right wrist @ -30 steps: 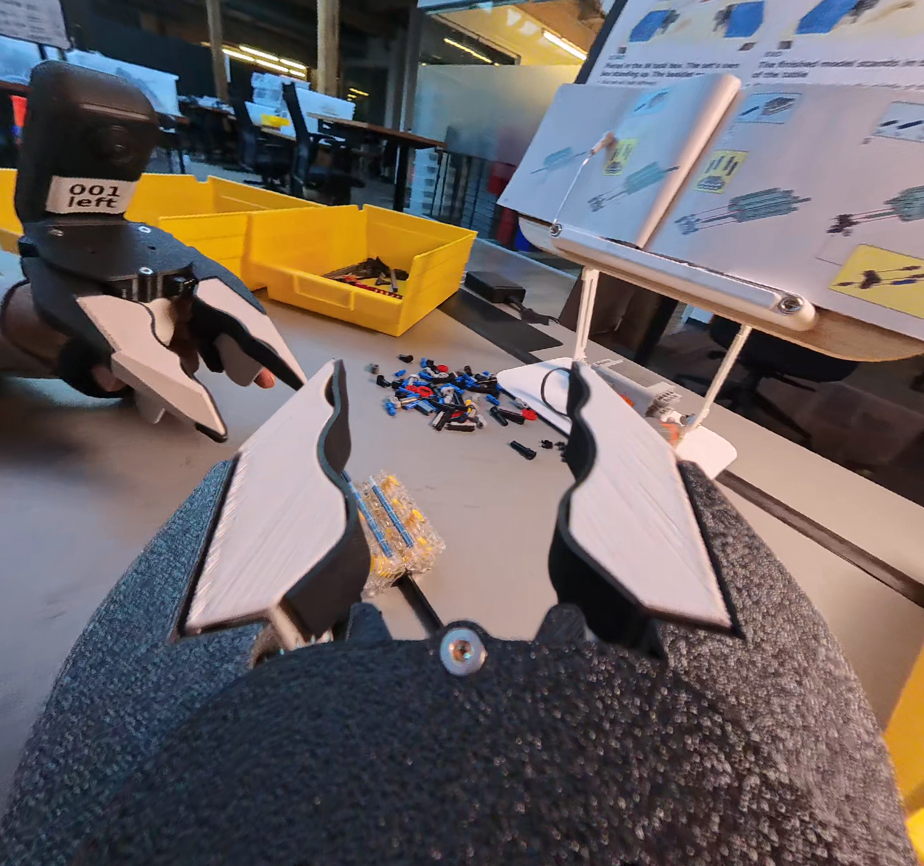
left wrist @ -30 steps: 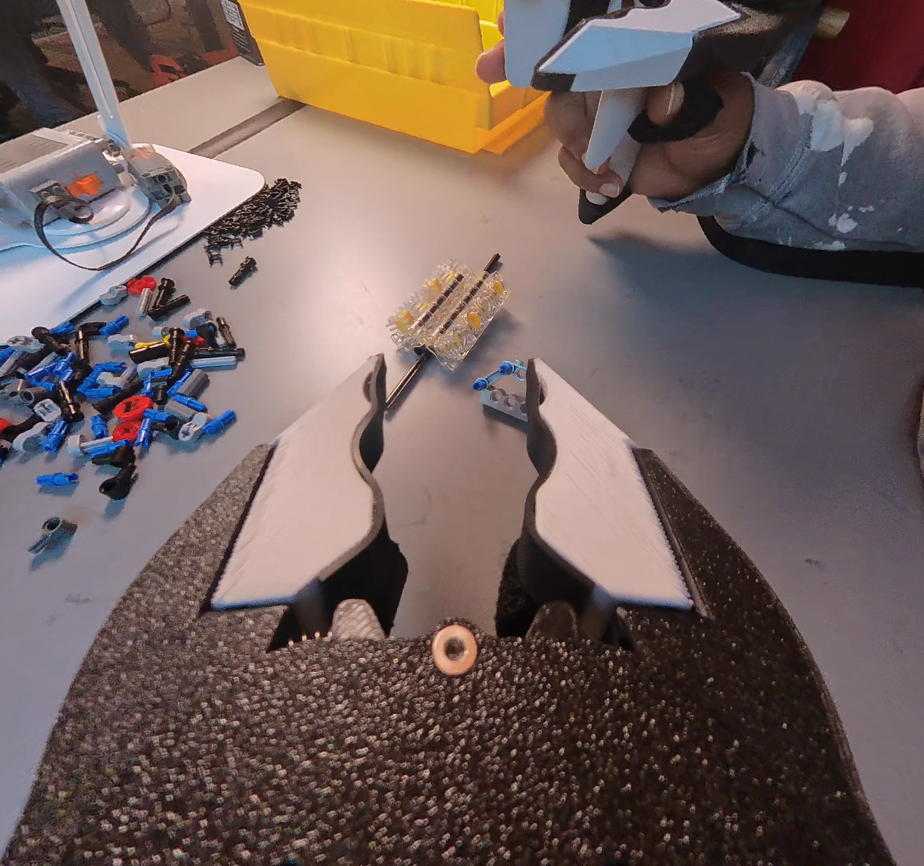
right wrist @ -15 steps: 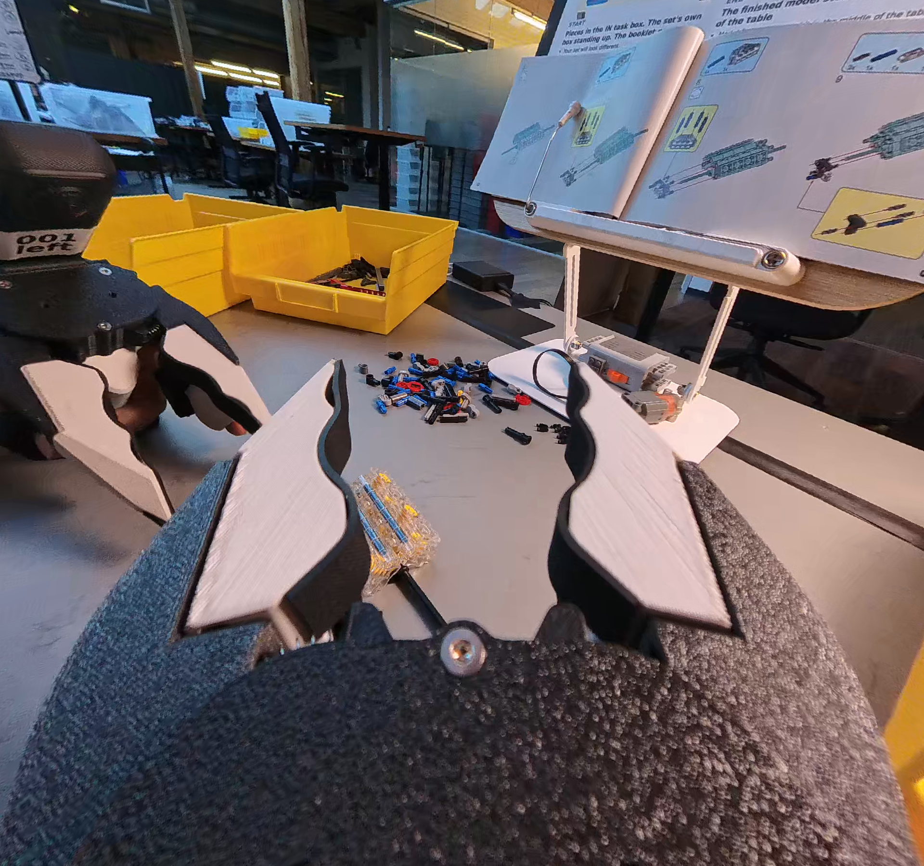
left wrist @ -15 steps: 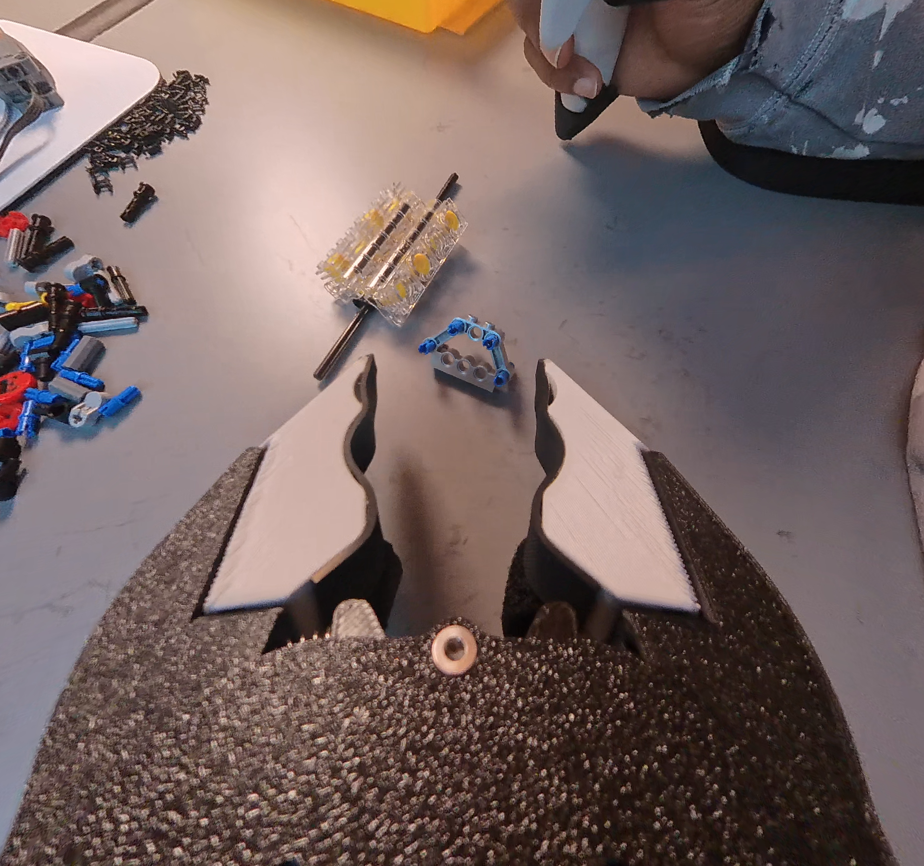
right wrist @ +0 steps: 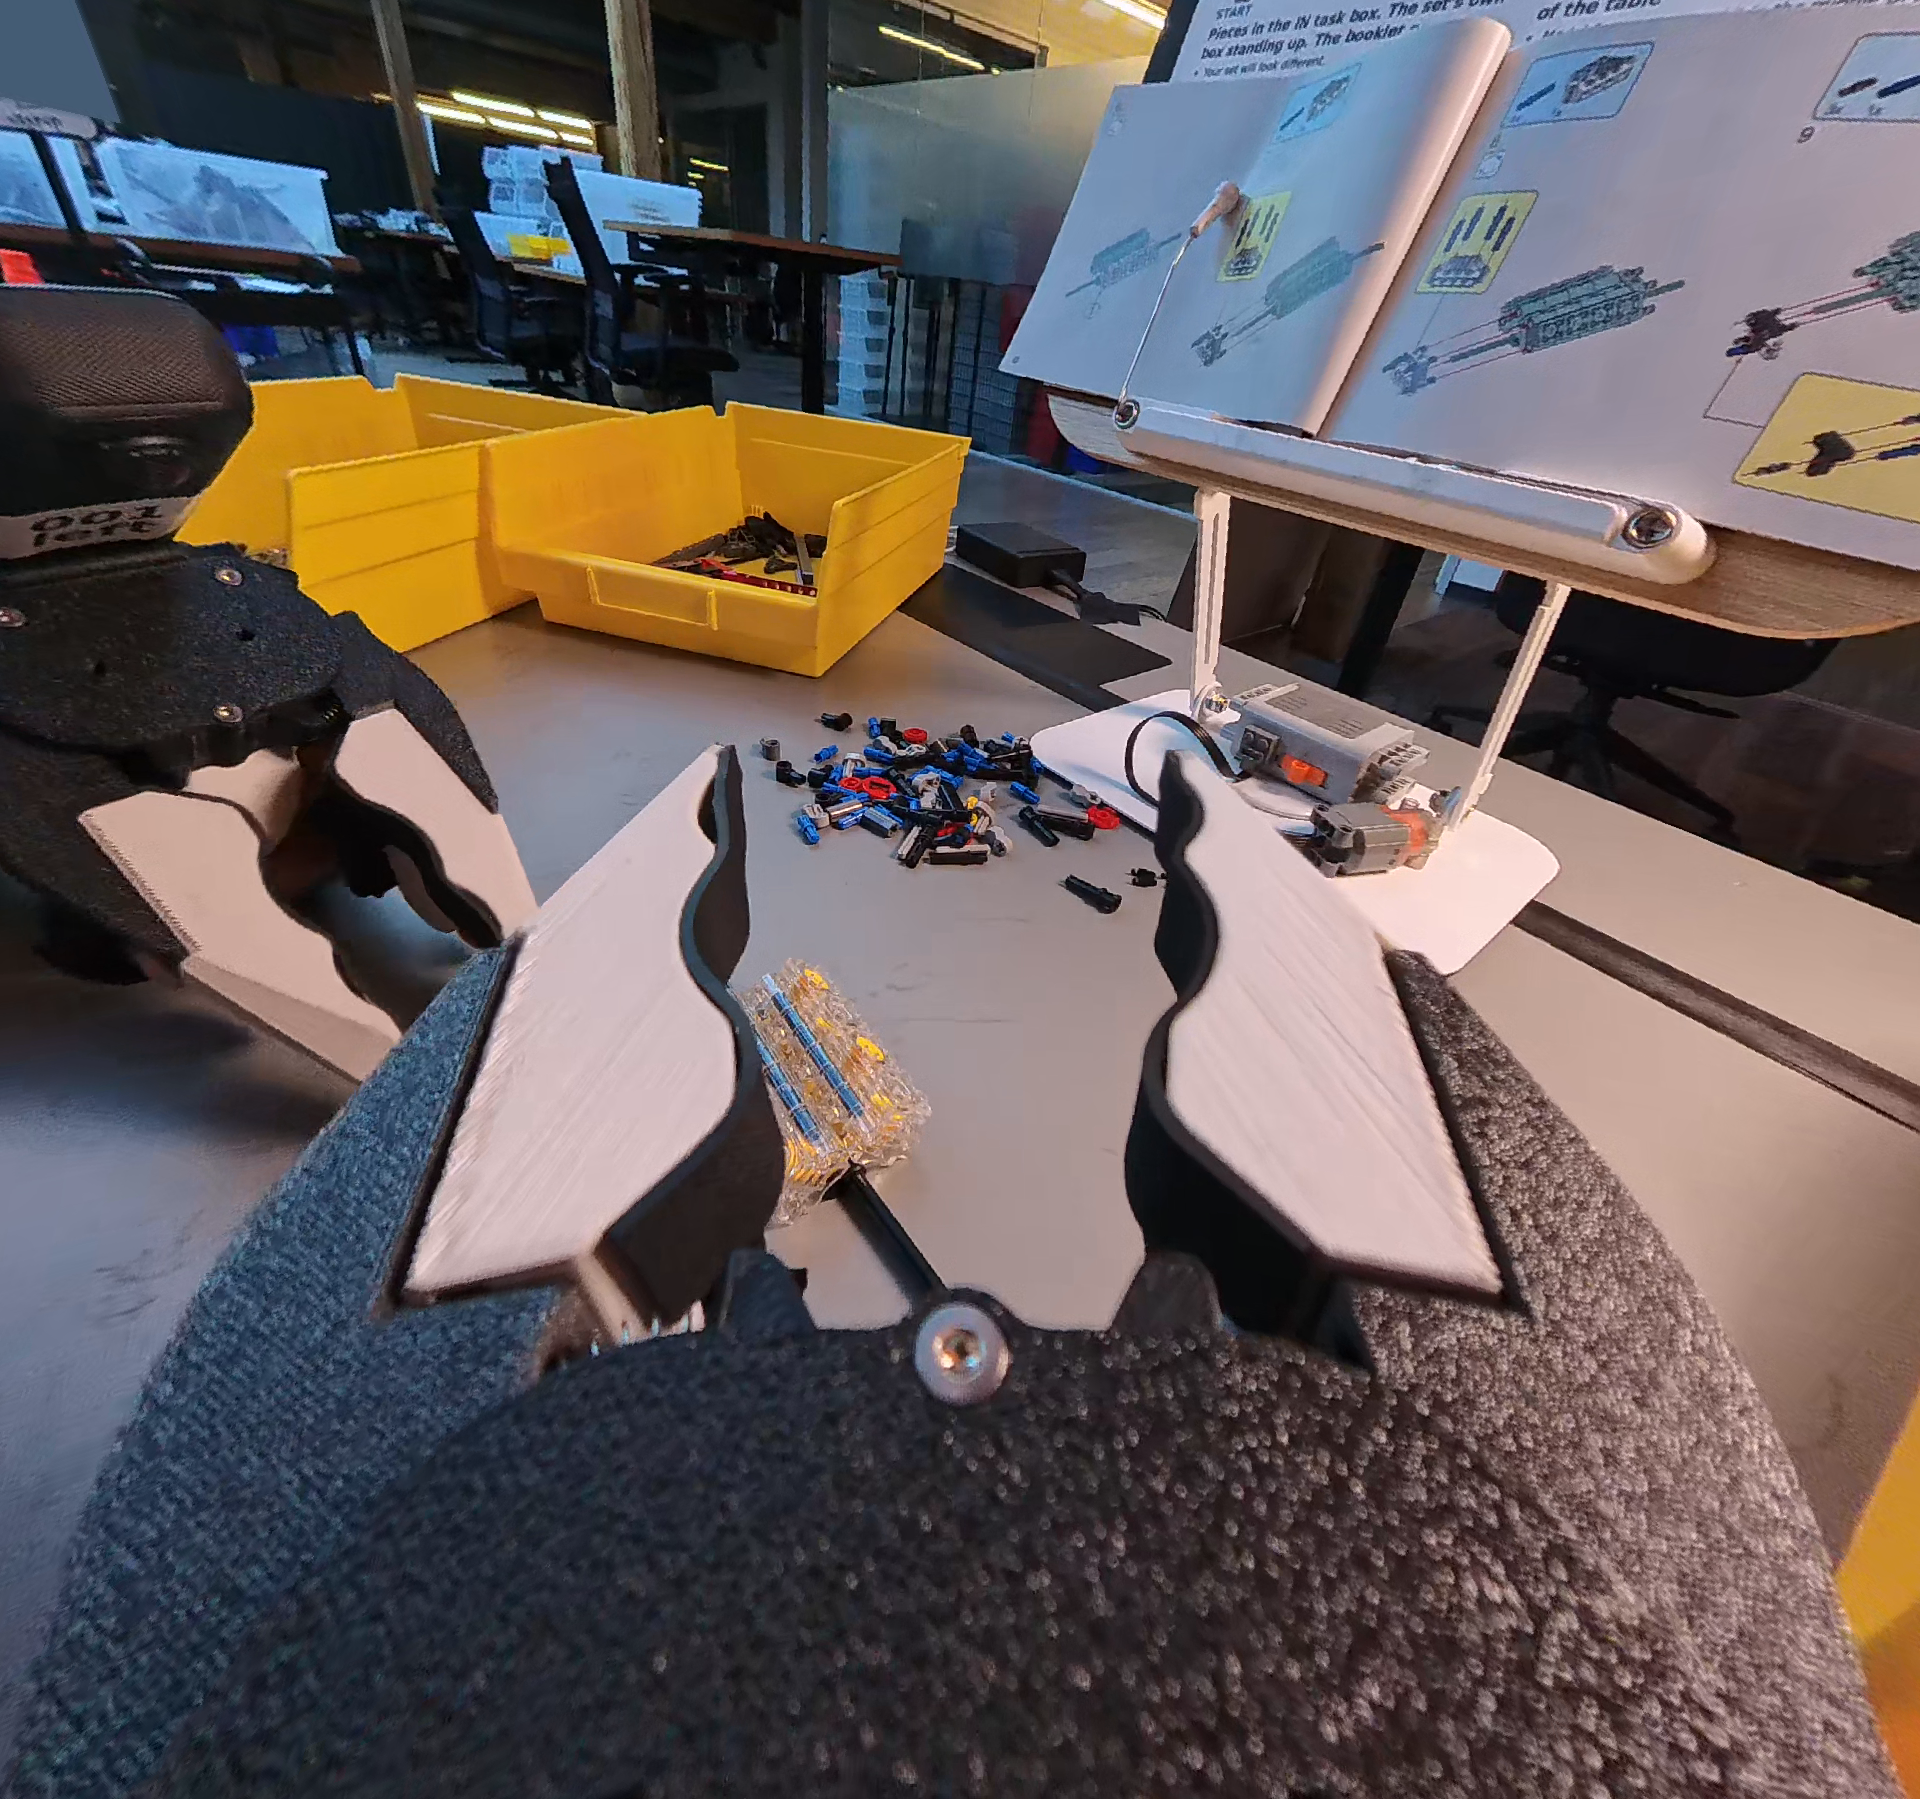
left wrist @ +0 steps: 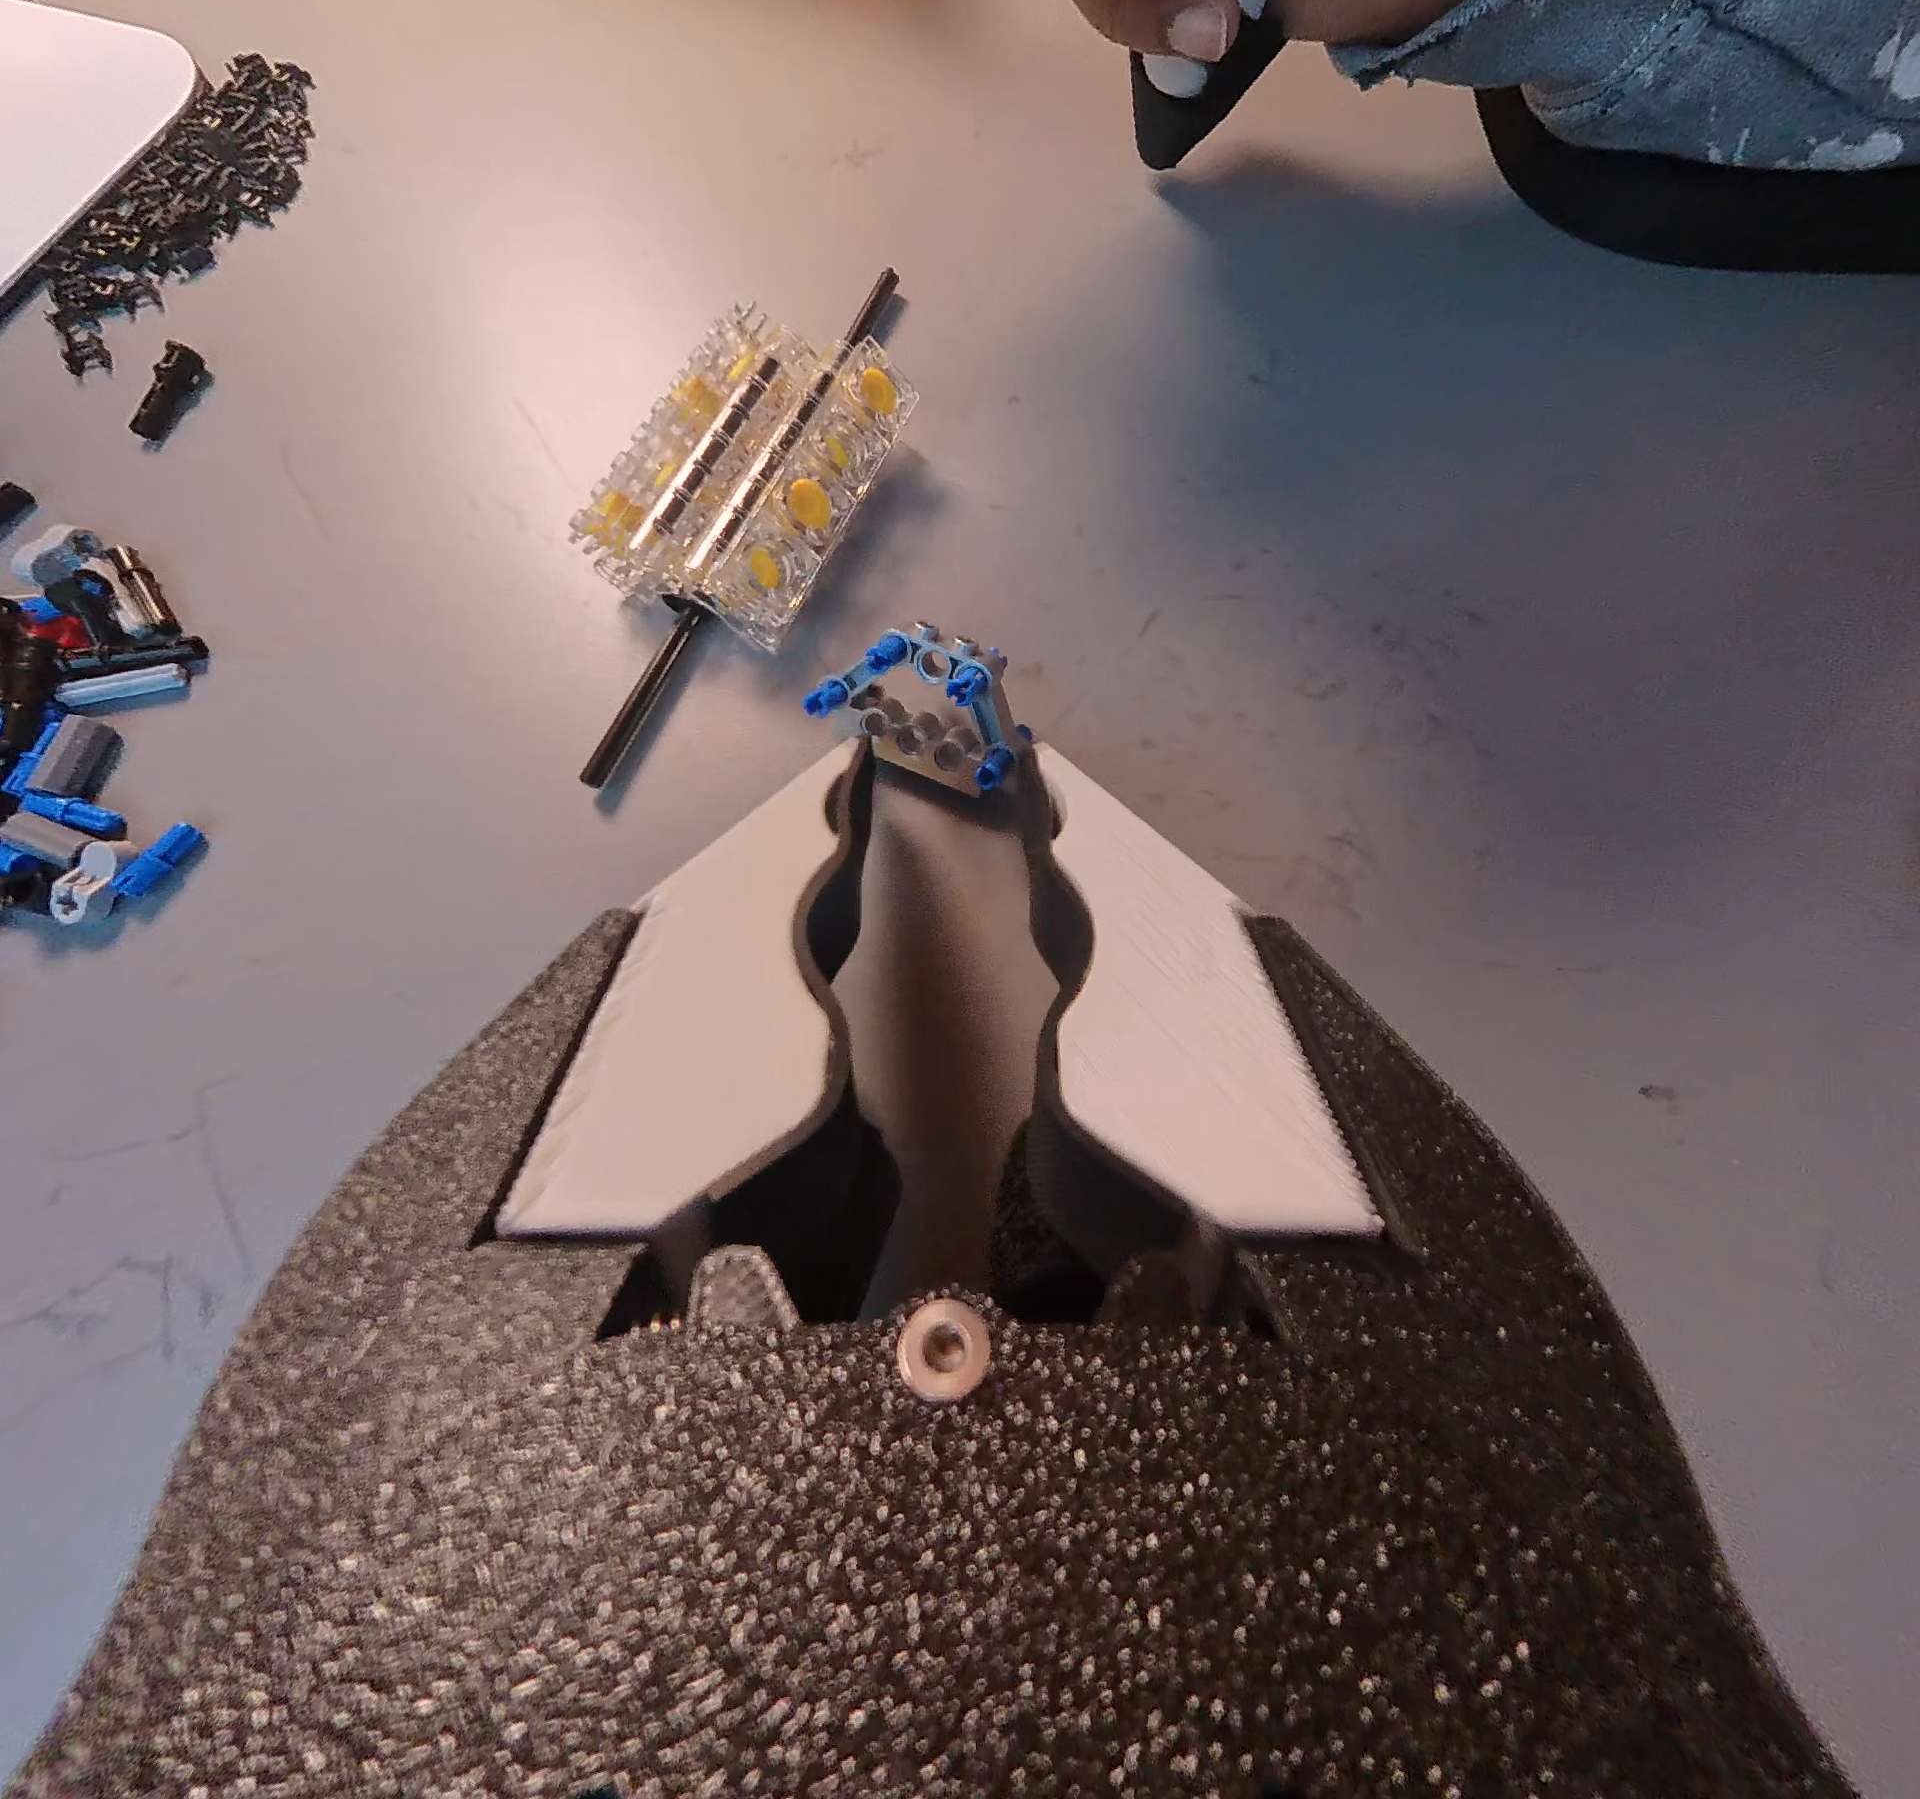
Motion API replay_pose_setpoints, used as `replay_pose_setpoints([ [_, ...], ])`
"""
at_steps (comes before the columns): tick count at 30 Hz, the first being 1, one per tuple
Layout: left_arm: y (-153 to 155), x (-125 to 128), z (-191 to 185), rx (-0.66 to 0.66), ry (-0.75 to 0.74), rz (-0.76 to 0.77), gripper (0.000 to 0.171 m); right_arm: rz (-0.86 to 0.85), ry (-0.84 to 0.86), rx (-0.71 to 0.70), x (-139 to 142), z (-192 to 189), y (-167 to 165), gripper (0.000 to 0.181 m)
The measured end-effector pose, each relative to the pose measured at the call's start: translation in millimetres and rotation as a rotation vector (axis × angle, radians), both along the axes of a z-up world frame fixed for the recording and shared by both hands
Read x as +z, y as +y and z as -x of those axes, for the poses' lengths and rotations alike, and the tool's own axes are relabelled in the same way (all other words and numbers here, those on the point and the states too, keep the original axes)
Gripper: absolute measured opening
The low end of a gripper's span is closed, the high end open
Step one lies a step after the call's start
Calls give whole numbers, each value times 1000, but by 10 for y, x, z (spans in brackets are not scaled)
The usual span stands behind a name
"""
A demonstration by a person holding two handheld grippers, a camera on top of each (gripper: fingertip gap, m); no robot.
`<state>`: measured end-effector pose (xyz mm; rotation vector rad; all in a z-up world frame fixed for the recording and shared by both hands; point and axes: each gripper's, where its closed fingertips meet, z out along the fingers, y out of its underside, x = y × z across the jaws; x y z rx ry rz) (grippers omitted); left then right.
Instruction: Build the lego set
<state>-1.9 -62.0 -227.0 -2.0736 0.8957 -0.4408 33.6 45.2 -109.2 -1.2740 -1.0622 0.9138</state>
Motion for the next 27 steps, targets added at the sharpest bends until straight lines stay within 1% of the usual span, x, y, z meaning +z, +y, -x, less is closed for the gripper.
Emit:
replay_pose_setpoints([
  [5,4,-43,167,21,43,-3,4,-6,-14,-3,-14,-1,1,74],
  [7,40,-48,296,58,65,-12,2,-4,-15,-5,-17,-2,7,73],
  [9,125,-10,458,135,62,-31,3,2,-16,-9,-25,-6,18,73],
  [11,233,112,609,229,7,-76,8,9,-16,-16,-31,-10,35,73],
  [14,363,396,784,346,-127,-181,27,18,-12,-28,-31,-24,66,73],
  [16,403,619,874,396,-217,-272,36,11,-12,-46,-30,-36,102,73],
  [18,421,798,969,439,-280,-356,38,-10,-18,-75,-18,-32,178,65],
  [20,440,886,1071,484,-312,-410,40,-44,-33,-100,68,26,294,50],
  [21,449,908,1114,503,-323,-426,41,-69,-38,-116,149,72,372,46],
  [25,489,927,1241,554,-347,-447,42,-166,-1,-165,583,312,738,27],
  [27,503,901,1270,564,-343,-442,42,-194,12,-198,762,442,974,23],
])
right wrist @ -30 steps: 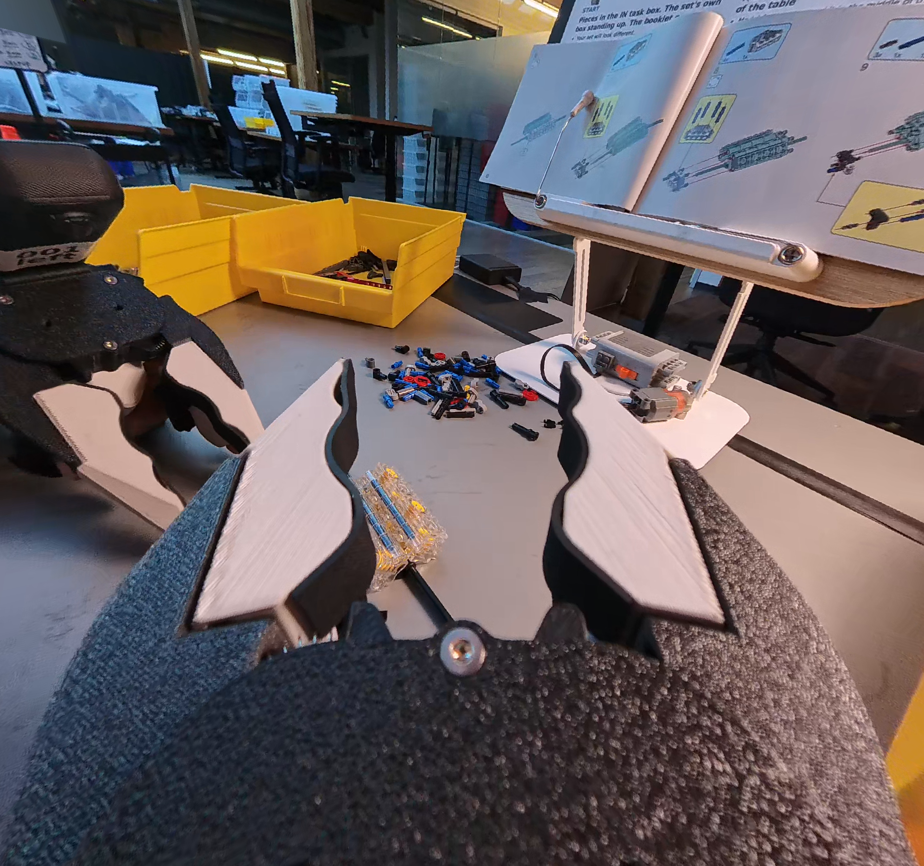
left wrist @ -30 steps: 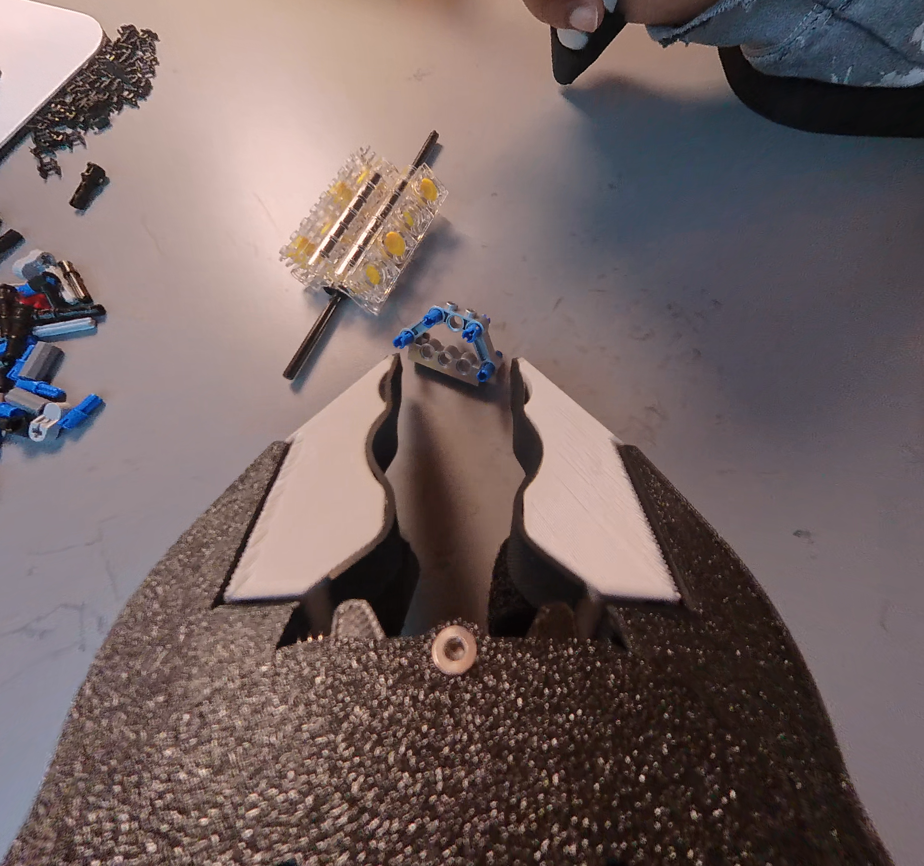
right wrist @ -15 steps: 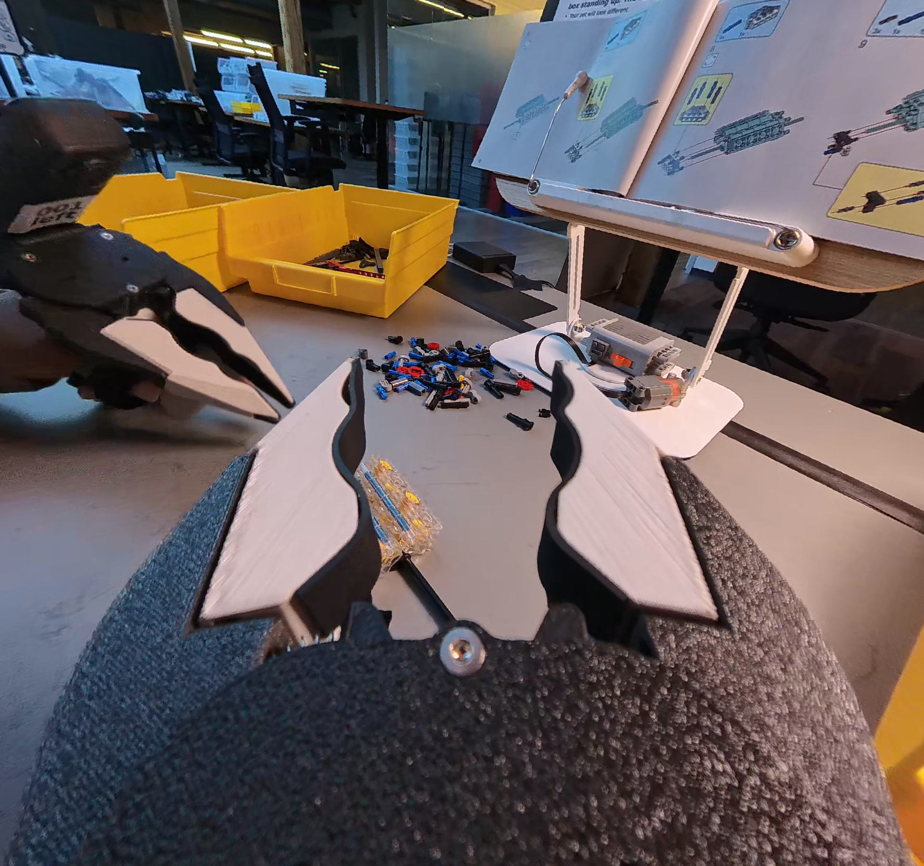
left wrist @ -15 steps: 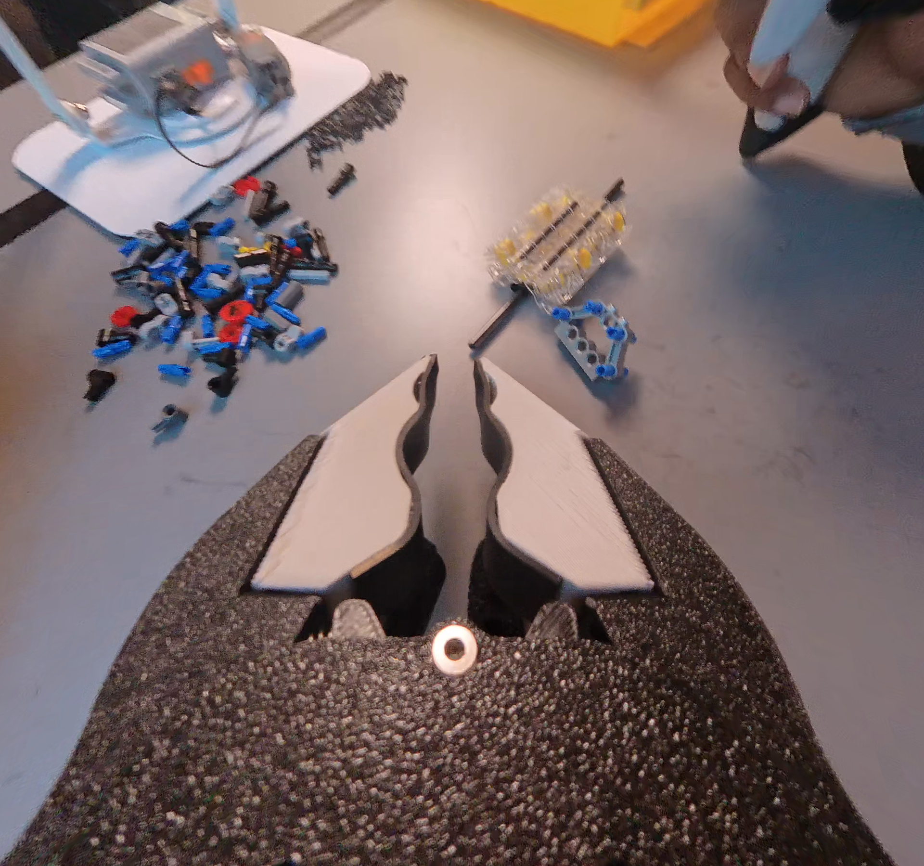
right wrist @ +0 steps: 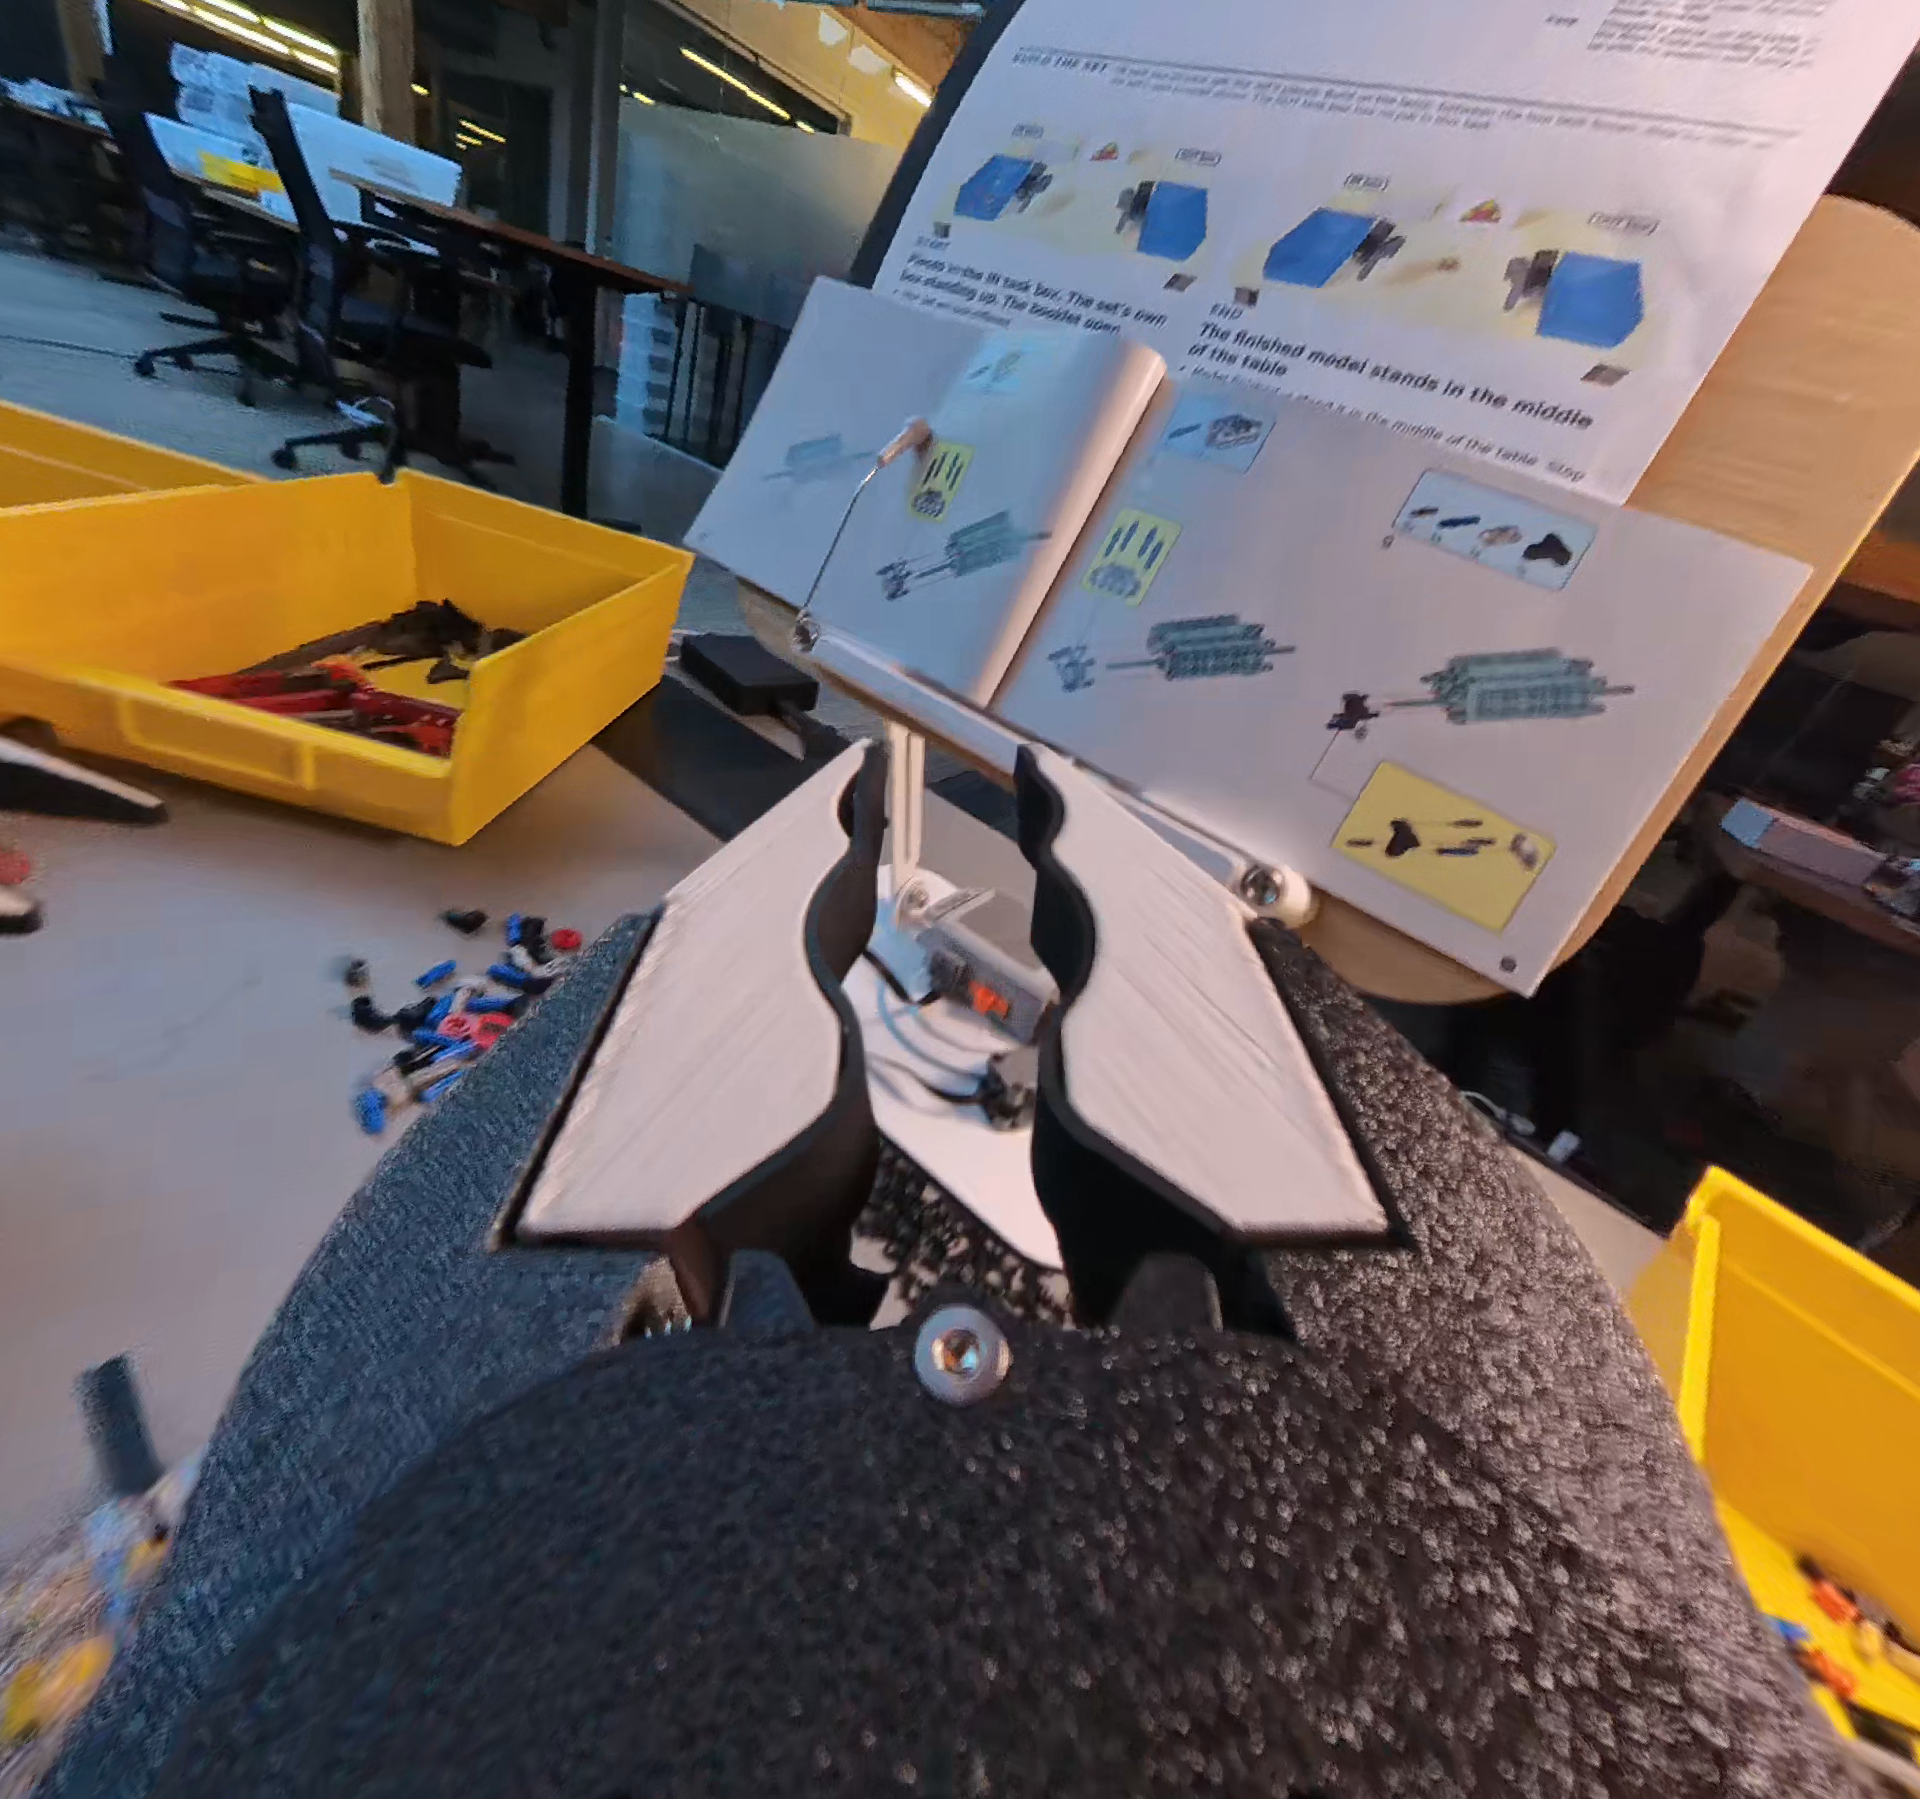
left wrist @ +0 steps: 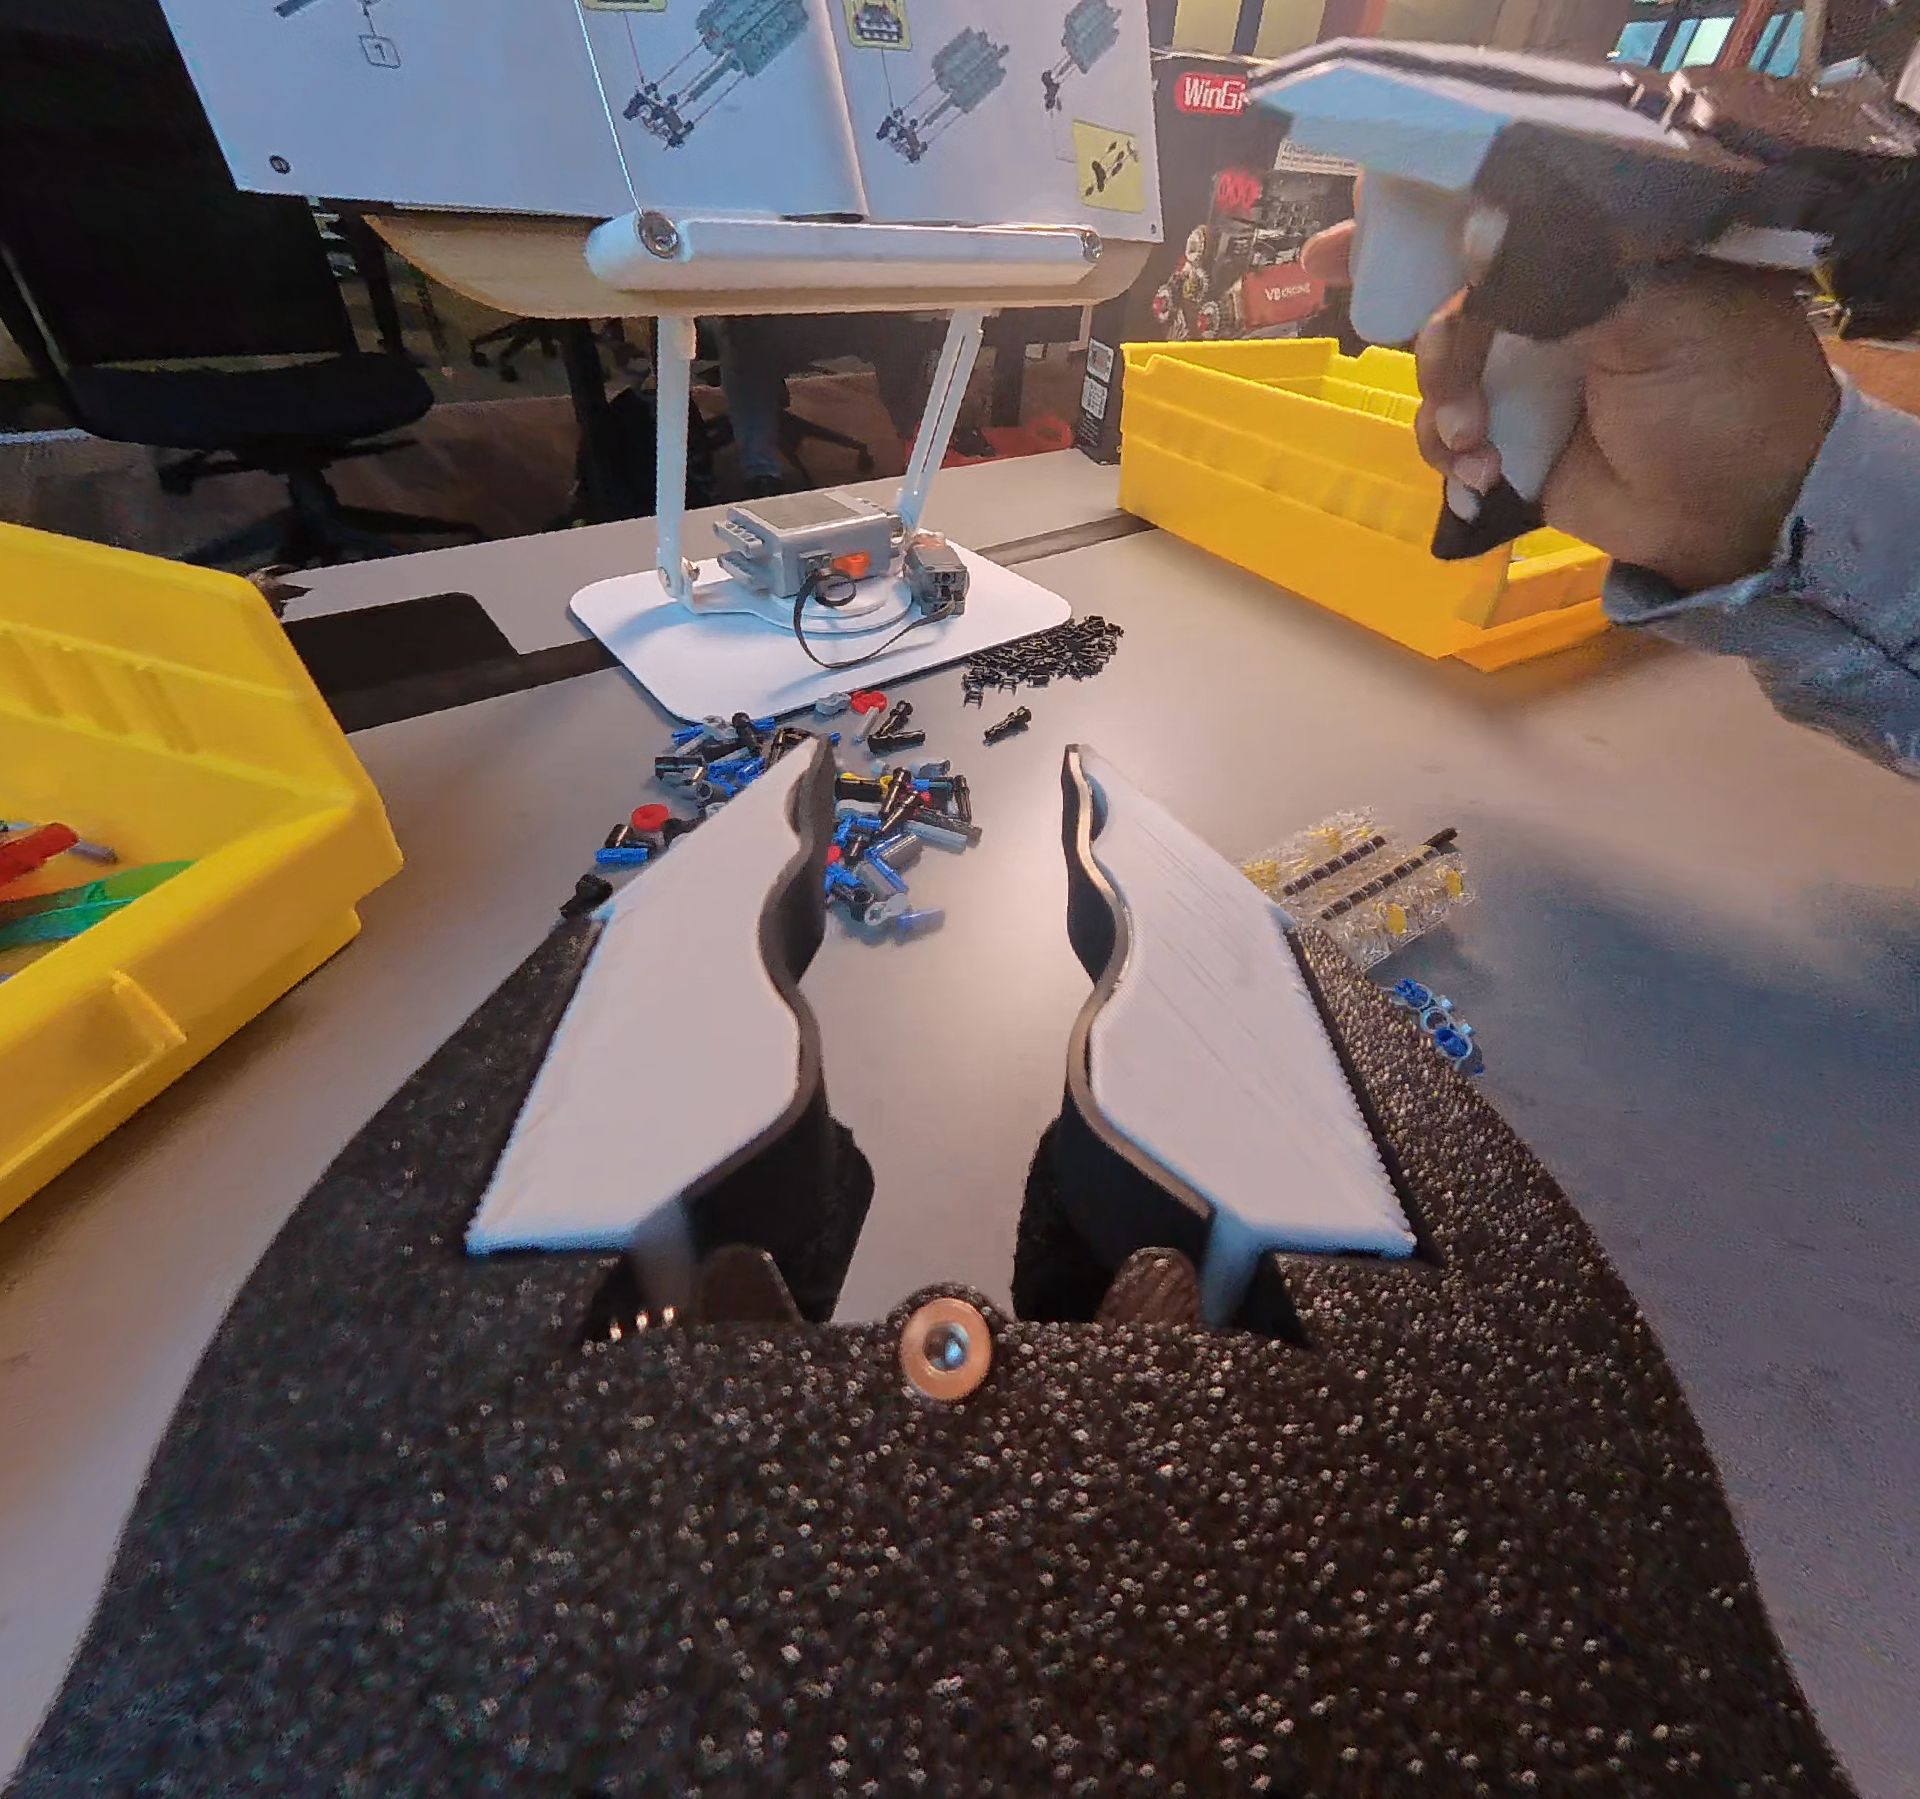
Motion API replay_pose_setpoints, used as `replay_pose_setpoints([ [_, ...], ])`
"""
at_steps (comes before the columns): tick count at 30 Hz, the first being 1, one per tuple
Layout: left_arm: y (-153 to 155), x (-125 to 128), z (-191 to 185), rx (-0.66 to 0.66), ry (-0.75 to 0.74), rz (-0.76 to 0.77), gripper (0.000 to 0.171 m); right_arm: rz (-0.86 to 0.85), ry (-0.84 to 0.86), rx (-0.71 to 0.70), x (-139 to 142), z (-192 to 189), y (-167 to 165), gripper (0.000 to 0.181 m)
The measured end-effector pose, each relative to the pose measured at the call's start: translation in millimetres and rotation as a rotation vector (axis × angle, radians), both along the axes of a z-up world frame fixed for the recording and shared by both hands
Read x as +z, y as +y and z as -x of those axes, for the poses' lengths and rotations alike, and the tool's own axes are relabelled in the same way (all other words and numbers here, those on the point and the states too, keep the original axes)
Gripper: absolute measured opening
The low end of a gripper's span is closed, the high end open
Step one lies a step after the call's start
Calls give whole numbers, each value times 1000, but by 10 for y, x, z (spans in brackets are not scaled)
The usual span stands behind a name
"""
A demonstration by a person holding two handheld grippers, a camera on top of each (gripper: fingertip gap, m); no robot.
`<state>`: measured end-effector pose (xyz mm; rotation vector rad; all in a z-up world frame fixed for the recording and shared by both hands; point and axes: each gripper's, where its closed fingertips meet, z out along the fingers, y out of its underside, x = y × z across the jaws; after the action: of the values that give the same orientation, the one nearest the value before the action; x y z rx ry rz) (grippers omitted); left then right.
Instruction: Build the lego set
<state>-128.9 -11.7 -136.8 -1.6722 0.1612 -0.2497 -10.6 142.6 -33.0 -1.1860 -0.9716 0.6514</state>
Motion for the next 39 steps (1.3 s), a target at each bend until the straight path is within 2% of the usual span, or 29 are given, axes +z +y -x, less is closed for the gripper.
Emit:
replay_pose_setpoints([
  [3,13,-36,32,10,10,10,42,-1,37,-48,185,160,354,17],
  [7,34,-51,39,6,5,17,42,17,17,-76,189,363,687,7],
  [12,62,-100,7,-7,26,40,42,25,16,-94,166,470,904,1],
  [25,120,-157,-19,-5,78,61,42,18,14,-127,127,326,1096,2],
  [39,116,-148,-21,-10,70,56,42,15,2,-119,57,336,1085,3],
])
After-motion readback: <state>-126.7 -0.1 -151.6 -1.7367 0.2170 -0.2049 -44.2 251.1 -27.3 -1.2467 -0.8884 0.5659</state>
